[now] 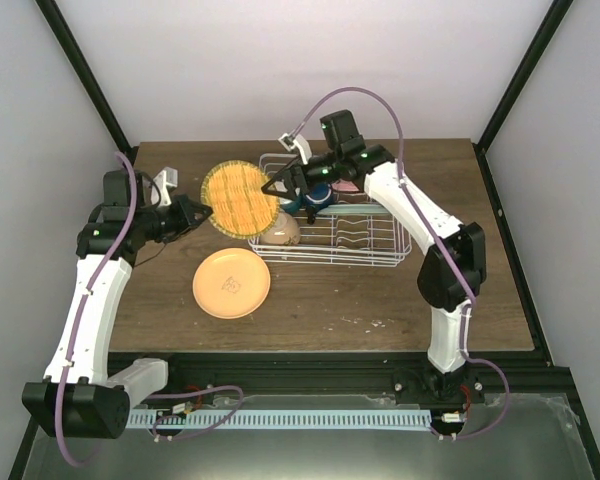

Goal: Load the mixed dishes into the dish rack

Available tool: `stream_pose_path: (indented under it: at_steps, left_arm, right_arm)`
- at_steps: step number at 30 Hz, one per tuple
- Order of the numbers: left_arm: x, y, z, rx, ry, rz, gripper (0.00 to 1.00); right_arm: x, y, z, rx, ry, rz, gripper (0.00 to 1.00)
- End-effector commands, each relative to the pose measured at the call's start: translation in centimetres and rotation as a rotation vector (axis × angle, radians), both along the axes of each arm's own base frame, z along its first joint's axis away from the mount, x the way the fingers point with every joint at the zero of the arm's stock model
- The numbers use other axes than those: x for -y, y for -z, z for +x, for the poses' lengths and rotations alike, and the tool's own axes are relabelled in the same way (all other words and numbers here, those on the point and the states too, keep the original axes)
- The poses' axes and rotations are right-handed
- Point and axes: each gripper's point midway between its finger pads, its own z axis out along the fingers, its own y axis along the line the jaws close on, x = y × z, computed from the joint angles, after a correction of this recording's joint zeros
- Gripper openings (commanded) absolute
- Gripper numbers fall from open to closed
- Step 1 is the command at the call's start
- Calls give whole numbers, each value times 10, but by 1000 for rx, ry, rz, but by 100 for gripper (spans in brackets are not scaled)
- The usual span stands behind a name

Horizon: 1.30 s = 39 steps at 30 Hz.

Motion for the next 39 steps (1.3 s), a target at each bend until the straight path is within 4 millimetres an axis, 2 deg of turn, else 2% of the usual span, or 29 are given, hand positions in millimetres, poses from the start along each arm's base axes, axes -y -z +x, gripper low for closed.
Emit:
stream_pose_path:
  at_steps: [1,4,8,13,17,22,26,31,35,36,39]
  left_arm:
    - [8,-19,-2,77,50,-16,0]
    - [11,-24,-4,91,69,-32,0]
    - [19,-35,-7,127,118,-76,0]
    - [29,-44,-9,176,164,-147,0]
    - [32,-41,-8,175,177,-165,0]
    - [36,-34,-6,171,189,-173,0]
    - [36,-27,-2,176,181,-177,0]
    - [34,-17,5,176,164,-164,0]
    - [34,-11,8,171,156,-157,0]
    - [33,-11,8,170,153,-154,3]
    - [32,-8,8,159,148,-142,25]
  right_arm:
    - [24,-20,15,74,104,-26,89]
    - [25,-7,18,49,100,-48,89]
    - [21,1,14,10,64,-22,89]
    - [15,3,4,-19,-3,12,89]
    - [8,2,-7,-33,-59,36,85]
    - [1,0,-21,-76,-139,82,57]
    - [-1,-7,-32,-102,-202,127,44]
    - [-2,-2,-35,-121,-221,127,29]
    - [-2,-1,-36,-128,-228,123,9]
    - [-1,-1,-36,-124,-221,116,2]
    - [1,-1,-30,-93,-185,77,1]
